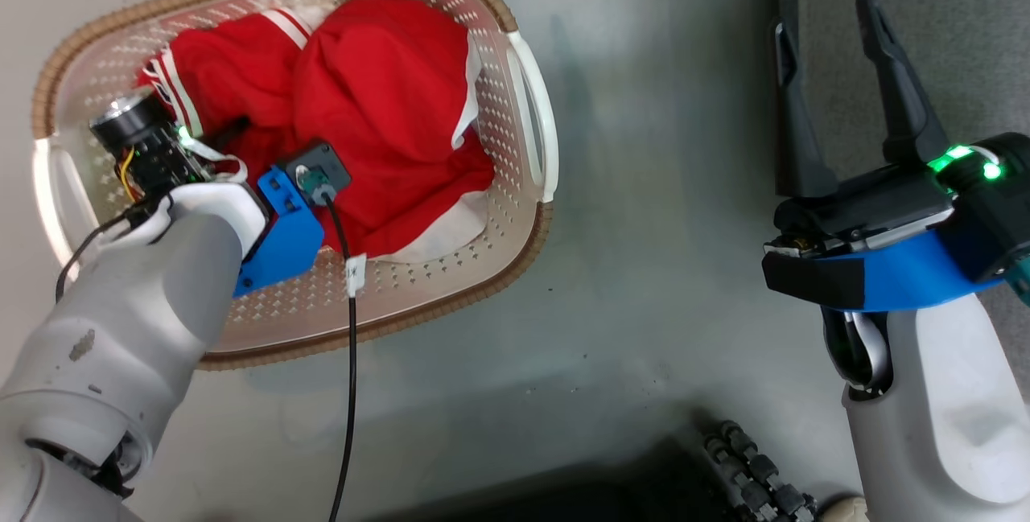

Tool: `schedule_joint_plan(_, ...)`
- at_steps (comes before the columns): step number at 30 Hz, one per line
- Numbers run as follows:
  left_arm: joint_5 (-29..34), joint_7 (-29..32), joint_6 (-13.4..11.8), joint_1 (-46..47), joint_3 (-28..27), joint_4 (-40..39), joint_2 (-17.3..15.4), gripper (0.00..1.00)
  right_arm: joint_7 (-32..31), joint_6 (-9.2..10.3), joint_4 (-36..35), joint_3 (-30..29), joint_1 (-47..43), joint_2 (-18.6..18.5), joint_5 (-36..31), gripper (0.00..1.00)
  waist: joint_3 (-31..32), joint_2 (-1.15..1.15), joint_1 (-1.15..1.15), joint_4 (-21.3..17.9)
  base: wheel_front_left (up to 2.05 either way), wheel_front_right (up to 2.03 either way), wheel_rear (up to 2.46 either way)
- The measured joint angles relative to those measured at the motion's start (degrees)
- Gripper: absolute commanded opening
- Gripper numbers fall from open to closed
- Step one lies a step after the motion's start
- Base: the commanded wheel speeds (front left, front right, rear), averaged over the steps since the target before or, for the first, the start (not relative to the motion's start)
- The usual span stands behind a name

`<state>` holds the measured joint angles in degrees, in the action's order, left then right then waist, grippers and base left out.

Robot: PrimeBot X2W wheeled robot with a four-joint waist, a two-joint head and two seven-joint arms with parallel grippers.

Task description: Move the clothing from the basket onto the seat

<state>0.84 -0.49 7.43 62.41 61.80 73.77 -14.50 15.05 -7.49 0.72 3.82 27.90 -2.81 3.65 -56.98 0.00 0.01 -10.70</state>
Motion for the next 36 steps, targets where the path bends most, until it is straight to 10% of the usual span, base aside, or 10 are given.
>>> schedule_joint_plan(8, -0.92, 4.04, 0.00, 1.99, 1.65, 0.01, -0.01, 1.00, 0.00, 0.00, -2.56, -0.04, 0.00, 0.00, -0.01, 1.00, -3.16, 0.00, 0.00, -0.81, 0.00, 0.00, 0.00)
schedule_joint_plan(9, -1.02, 4.56, 0.00, 2.03, 1.76, 0.00, 0.00, 0.14, 0.00, 0.00, -2.70, -0.11, 0.00, 0.00, -0.01, 1.00, -3.29, 0.00, 0.00, -0.85, 0.00, 0.00, 0.00)
schedule_joint_plan(10, -1.30, 4.99, 0.00, 2.04, 1.86, 0.01, 0.10, 0.00, 0.00, 0.00, -2.80, -0.14, 0.00, 0.00, -0.02, 1.00, -3.32, 0.00, 0.00, -0.87, 0.00, 0.00, 0.00)
schedule_joint_plan(24, -4.98, 4.17, -1.37, 0.98, 0.85, 0.10, 5.12, 0.00, 0.00, 0.00, -2.45, -1.05, -0.03, 0.00, -1.05, 1.00, 0.34, 0.00, -0.01, 0.45, 0.00, 0.00, 0.00)
schedule_joint_plan(36, -9.64, -8.47, -1.85, -1.95, -1.80, -0.32, 5.83, 0.00, 0.01, 0.00, -0.89, -1.58, -0.99, 0.03, -2.76, 1.00, 8.76, 0.00, -0.01, 4.31, 0.00, 0.00, 0.00)
